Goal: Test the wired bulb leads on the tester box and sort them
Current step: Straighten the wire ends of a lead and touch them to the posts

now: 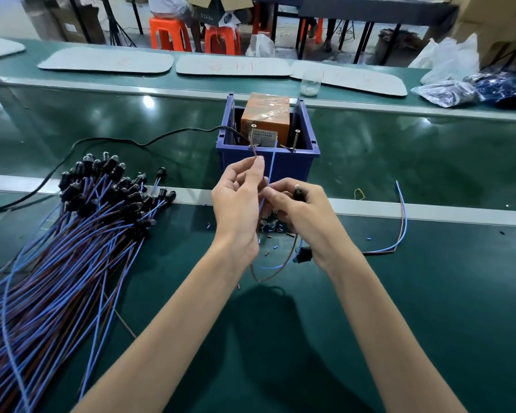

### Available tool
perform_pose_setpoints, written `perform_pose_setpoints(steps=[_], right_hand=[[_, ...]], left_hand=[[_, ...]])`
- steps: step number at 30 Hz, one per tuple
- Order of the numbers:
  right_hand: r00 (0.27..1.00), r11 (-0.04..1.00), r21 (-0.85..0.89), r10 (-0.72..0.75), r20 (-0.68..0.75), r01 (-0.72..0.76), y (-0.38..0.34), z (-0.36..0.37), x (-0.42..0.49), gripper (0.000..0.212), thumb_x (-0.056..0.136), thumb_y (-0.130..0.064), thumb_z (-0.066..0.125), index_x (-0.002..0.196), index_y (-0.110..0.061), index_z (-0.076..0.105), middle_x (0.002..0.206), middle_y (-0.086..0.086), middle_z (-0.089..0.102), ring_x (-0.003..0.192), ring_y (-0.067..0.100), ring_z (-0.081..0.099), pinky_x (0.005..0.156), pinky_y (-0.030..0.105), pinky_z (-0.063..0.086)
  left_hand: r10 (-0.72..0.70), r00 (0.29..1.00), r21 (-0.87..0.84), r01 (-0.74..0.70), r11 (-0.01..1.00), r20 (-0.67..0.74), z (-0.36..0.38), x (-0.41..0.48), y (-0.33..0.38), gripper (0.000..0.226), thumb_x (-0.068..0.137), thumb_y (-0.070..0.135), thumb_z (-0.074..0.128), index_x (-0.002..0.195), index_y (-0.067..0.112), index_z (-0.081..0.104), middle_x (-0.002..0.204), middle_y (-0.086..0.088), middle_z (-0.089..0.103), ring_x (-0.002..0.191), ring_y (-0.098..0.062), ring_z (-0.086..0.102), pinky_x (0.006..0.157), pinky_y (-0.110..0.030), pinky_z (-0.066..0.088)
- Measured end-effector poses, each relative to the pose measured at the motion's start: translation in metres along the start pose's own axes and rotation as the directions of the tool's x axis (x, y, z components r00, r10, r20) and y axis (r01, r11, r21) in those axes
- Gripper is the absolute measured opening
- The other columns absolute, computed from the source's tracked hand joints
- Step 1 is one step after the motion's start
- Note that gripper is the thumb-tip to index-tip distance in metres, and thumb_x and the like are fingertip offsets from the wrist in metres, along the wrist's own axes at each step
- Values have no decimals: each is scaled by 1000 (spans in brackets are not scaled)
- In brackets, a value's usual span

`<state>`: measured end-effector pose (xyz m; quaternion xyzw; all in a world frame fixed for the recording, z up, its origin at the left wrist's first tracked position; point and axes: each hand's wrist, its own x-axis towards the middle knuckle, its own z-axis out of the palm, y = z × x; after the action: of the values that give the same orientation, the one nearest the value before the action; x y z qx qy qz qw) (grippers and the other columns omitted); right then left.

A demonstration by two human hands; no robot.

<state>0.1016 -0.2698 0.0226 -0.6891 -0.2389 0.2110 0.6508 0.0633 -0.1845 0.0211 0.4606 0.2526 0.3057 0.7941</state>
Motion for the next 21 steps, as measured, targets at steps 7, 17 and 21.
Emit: perform_pose_setpoints(steps=[7,17,21], right_hand=[[986,1000,26,18,-165,-14,7,3,6,26,92,-14,60,69,-21,68,68,-4,70,75,18,59,68,28,43],[965,999,25,-30,-260,38,12,-6,10,19,90,-16,64,72,-19,63,64,0,62,63,14,54,52,20,41],[943,998,48,-29,-331,47,14,-11,13,18,92,-16,61,74,-20,64,52,-6,60,57,9,54,56,18,43]], left_hand=[[23,1000,-62,-24,998,-12,-3,4,-7,7,95,18,58,89,15,57,67,6,68,62,-10,67,55,-23,54],[117,933,371,-248,895,341,-13,9,-15,15,97,21,55,89,21,68,83,-1,72,75,-10,67,65,-26,55],[180,944,507,-302,807,276,-16,15,-19,21,102,26,45,95,26,65,67,15,66,65,-3,58,65,-17,45]])
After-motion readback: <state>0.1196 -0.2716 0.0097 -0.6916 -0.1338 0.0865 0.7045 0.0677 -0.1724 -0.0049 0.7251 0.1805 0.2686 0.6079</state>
